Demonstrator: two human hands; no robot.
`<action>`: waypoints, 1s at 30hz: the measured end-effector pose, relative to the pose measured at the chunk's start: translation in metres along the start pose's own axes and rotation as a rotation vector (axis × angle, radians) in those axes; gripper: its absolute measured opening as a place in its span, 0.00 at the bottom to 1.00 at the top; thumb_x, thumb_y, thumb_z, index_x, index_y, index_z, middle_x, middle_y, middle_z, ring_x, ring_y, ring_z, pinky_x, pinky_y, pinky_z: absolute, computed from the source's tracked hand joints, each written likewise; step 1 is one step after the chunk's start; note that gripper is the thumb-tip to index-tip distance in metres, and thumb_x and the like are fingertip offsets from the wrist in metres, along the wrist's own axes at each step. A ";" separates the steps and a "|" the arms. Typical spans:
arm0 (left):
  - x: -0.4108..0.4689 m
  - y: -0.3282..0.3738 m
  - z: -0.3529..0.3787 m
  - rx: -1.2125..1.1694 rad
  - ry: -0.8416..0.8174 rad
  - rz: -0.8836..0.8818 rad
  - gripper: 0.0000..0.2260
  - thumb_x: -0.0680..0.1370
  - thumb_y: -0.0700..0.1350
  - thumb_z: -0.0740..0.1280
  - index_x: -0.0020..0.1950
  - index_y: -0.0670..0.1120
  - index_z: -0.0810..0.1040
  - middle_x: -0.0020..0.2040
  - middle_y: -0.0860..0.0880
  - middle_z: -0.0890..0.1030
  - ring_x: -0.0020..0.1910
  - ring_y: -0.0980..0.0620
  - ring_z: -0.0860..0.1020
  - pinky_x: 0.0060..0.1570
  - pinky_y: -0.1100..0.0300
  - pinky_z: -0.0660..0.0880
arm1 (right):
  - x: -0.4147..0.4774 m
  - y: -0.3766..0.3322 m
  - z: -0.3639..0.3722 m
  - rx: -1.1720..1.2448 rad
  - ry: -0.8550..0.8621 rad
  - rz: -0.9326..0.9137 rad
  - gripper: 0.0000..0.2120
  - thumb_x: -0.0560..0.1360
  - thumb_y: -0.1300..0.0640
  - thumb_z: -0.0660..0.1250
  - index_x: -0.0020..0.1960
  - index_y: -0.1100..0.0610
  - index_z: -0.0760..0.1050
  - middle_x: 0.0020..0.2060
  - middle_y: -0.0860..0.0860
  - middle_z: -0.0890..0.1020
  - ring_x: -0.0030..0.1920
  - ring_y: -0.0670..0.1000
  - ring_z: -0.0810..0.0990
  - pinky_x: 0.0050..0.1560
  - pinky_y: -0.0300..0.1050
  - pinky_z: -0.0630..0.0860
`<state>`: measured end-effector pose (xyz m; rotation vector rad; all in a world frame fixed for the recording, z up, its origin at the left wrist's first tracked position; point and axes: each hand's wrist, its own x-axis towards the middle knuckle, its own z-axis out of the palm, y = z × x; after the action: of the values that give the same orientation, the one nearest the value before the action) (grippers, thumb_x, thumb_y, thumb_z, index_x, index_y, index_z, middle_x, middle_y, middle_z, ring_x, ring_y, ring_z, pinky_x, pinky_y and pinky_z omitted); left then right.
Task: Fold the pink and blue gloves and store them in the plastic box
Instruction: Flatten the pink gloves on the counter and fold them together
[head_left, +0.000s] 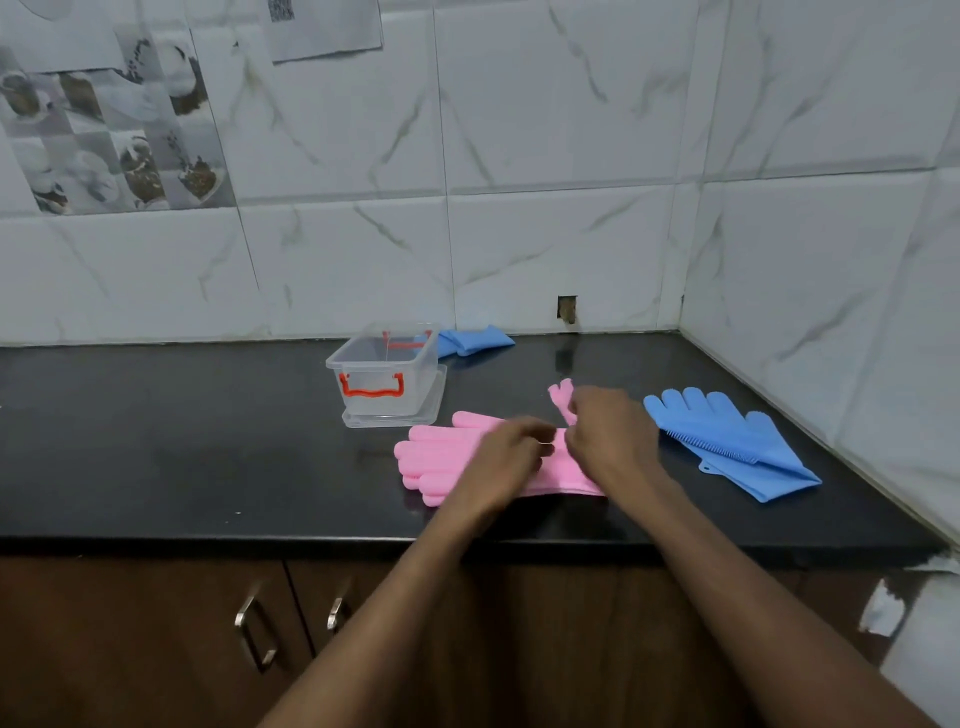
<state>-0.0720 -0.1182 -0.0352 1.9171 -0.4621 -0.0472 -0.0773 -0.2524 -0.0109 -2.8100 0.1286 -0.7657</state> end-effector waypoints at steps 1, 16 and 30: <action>0.006 0.002 -0.011 -0.238 0.114 -0.124 0.16 0.78 0.36 0.54 0.61 0.37 0.77 0.57 0.38 0.81 0.52 0.46 0.82 0.53 0.54 0.80 | -0.002 -0.005 0.004 -0.040 0.008 -0.023 0.07 0.73 0.63 0.65 0.49 0.55 0.76 0.43 0.54 0.82 0.43 0.58 0.81 0.36 0.45 0.68; 0.018 -0.015 -0.021 0.660 0.079 0.214 0.17 0.77 0.40 0.66 0.65 0.49 0.79 0.68 0.47 0.76 0.66 0.50 0.73 0.66 0.60 0.65 | -0.043 0.009 0.008 0.489 -0.024 -0.065 0.10 0.76 0.58 0.65 0.54 0.55 0.83 0.50 0.51 0.86 0.47 0.47 0.81 0.46 0.32 0.71; 0.002 -0.030 -0.016 0.670 0.082 0.212 0.15 0.77 0.39 0.62 0.61 0.42 0.81 0.61 0.44 0.80 0.58 0.49 0.78 0.61 0.62 0.70 | 0.015 0.015 0.027 0.603 -0.320 0.505 0.14 0.69 0.53 0.74 0.38 0.60 0.70 0.38 0.57 0.79 0.40 0.56 0.79 0.39 0.49 0.74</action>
<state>-0.0572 -0.0953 -0.0560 2.4952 -0.6811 0.3662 -0.0509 -0.2640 -0.0294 -2.1461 0.4467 -0.1837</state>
